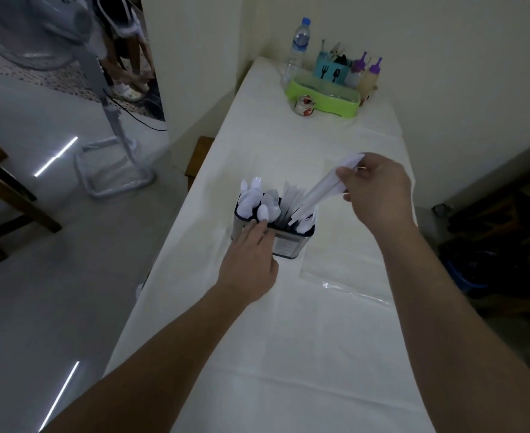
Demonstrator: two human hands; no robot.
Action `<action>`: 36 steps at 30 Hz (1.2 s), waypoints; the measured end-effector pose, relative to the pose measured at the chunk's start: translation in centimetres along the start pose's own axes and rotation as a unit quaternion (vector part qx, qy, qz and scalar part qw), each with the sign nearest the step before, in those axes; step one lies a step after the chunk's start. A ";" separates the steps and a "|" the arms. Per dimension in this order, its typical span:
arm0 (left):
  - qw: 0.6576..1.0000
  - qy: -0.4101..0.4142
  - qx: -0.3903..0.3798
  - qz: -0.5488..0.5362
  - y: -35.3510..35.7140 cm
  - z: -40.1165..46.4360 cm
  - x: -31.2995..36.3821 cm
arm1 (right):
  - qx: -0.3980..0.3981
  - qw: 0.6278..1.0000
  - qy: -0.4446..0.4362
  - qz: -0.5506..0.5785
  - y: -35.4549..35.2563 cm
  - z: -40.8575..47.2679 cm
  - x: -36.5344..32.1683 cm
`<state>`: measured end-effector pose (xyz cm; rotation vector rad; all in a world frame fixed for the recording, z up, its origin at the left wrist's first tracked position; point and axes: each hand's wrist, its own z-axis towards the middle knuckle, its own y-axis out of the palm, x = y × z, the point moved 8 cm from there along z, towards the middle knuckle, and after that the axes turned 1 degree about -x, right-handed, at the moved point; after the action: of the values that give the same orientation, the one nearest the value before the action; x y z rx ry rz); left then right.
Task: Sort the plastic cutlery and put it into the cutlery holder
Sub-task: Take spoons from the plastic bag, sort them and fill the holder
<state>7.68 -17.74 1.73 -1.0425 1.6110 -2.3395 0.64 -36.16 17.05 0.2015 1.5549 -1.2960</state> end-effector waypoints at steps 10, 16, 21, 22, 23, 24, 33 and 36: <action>0.991 -0.035 -0.099 0.084 2.2 0.5 -0.7 | -0.001 0.993 -0.038 -0.113 4.2 0.6 0.6; 0.991 -0.033 -0.112 0.070 2.4 0.6 -1.0 | -0.009 0.992 -0.039 -0.120 6.0 0.5 1.8; 0.991 -0.027 -0.114 0.061 2.5 0.6 -1.1 | -0.039 0.991 -0.018 -0.125 7.9 0.3 3.2; 0.991 -0.026 -0.114 0.061 2.5 0.6 -1.1 | -0.051 0.990 -0.009 -0.129 8.4 0.2 3.6; 0.991 -0.024 -0.114 0.060 2.5 0.6 -1.1 | -0.063 0.989 -0.001 -0.134 8.9 0.2 4.0; 0.992 -0.023 -0.113 0.059 2.5 0.5 -1.2 | -0.075 0.987 0.004 -0.141 9.3 0.1 4.3; 0.991 -0.017 -0.117 0.059 2.6 0.5 -1.4 | -0.134 0.963 -0.012 -0.235 11.8 0.2 4.4; 0.992 -0.017 -0.116 0.055 2.6 0.5 -1.4 | -0.130 0.957 -0.026 -0.258 11.9 -0.1 4.4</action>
<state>8.33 -18.60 -1.03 -0.9981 1.9115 -2.0914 6.72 -33.33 6.33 -0.4295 1.7802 -1.4536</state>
